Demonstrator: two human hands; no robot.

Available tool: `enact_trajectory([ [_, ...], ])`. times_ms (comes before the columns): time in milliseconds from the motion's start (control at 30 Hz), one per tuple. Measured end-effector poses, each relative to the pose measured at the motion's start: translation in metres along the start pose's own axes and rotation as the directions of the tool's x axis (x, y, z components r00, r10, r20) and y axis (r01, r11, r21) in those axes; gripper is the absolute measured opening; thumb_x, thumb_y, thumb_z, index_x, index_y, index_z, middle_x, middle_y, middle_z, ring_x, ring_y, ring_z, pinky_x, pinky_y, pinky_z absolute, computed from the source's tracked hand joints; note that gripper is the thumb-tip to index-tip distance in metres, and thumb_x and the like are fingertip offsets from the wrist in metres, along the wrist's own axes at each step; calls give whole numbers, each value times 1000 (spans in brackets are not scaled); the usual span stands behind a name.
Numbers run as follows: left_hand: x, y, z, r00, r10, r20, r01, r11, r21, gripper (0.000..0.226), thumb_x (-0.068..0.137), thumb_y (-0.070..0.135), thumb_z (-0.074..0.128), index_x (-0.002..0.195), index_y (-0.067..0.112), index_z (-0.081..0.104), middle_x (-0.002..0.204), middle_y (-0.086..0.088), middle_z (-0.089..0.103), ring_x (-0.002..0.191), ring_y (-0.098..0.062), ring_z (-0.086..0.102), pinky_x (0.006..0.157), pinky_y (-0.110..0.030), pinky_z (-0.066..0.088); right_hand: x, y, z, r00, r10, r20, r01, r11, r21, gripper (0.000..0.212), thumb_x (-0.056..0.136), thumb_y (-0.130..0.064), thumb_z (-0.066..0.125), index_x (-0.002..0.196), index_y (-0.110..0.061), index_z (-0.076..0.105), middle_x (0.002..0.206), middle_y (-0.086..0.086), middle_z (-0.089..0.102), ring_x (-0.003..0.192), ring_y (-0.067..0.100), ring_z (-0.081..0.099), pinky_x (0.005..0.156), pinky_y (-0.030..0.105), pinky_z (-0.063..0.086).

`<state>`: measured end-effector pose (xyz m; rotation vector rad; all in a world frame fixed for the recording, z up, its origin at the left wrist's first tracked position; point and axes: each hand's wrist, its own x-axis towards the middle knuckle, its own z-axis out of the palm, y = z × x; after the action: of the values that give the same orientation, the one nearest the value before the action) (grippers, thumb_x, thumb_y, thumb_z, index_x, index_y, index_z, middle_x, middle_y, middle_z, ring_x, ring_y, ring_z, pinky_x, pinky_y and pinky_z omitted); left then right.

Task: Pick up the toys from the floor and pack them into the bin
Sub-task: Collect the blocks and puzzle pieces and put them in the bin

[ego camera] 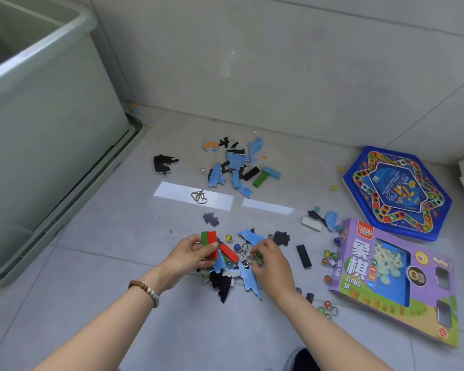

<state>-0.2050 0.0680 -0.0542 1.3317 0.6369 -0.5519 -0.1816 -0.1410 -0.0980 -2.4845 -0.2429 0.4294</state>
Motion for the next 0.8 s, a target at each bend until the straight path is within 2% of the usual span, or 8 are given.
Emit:
enact_trajectory([
  [233,2,2,14,993,4,114,0,999,-32,33,86,12,66,117,15,57,103,-11,73,94,-21,70,75,-22,57,2,0,0,983,166,-79,-141,956,259,15,83,-3,61,83,-18,63,91,-10,56,83,7,55,69,6,39],
  [300,2,2,15,995,8,104,-1,998,-64,28,87,12,64,114,19,60,101,-9,73,92,-20,71,74,-22,57,4,0,-7,937,339,-84,-247,815,524,22,81,4,61,79,-18,63,86,-4,63,81,12,59,67,7,45],
  [400,3,1,12,996,-18,82,28,992,-126,26,87,10,63,112,18,60,104,-7,72,94,-21,70,75,-24,58,7,-2,-21,837,540,88,-370,440,818,18,82,7,61,83,-11,63,78,4,65,70,15,59,58,9,49],
  [567,5,-2,9,995,-86,55,94,982,-163,21,88,11,62,108,15,59,104,-7,71,93,-22,69,72,-27,59,7,-1,-36,829,478,290,-392,128,911,14,91,3,51,93,-7,60,83,8,65,69,16,59,60,20,54],
  [600,5,-2,10,994,-100,45,106,980,-167,18,87,15,65,104,14,60,99,-8,70,88,-21,69,69,-27,59,6,-1,-37,836,450,314,-403,116,908,14,93,1,48,94,-7,60,82,8,64,66,15,56,57,20,52],
  [633,5,-2,11,994,-109,23,111,982,-152,17,85,22,67,98,14,60,92,-8,68,81,-19,67,66,-26,58,3,0,-35,846,429,316,-428,195,882,14,94,-3,48,93,-8,61,79,6,62,64,14,53,55,20,48],
  [733,9,-7,10,987,-99,-127,103,994,25,32,80,39,71,78,15,51,65,-5,52,57,-17,50,60,-26,51,-10,4,-22,905,342,254,-420,611,672,4,87,-19,65,86,-15,64,74,-4,57,68,9,49,67,18,43],
  [800,10,-11,8,977,-48,-209,79,986,143,40,78,42,73,72,15,43,61,-7,43,55,-21,46,56,-28,48,-16,5,-12,926,304,224,-377,718,586,10,80,-20,73,85,-17,66,67,-8,51,66,6,46,71,15,42],
])
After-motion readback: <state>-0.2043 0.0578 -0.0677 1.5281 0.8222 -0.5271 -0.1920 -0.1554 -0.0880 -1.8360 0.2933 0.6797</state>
